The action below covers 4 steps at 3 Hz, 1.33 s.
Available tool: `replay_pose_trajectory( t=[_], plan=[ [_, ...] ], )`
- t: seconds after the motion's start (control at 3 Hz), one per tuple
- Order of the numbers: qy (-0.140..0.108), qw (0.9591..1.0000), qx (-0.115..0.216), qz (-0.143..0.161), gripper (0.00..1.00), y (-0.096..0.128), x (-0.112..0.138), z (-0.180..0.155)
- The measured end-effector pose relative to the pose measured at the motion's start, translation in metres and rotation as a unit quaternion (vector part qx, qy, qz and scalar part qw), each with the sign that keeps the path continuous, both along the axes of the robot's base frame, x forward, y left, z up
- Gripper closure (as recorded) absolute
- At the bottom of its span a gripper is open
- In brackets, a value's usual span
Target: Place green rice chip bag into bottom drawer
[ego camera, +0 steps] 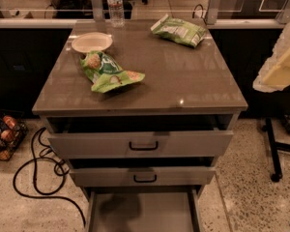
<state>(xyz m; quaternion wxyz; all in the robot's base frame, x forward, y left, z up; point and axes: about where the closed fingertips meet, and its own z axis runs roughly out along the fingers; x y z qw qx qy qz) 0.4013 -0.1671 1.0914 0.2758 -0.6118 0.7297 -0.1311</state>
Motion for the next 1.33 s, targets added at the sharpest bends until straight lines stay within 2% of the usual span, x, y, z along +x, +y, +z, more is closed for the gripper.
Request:
replay_pose_trajectory(
  t=[1.0, 1.33],
  plan=[
    [0.0, 1.0, 0.0, 0.0, 0.18, 0.0, 0.0, 0.0],
    [-0.018, 0.9996, 0.02, -0.004, 0.02, 0.0028, 0.0044, 0.0075]
  ],
)
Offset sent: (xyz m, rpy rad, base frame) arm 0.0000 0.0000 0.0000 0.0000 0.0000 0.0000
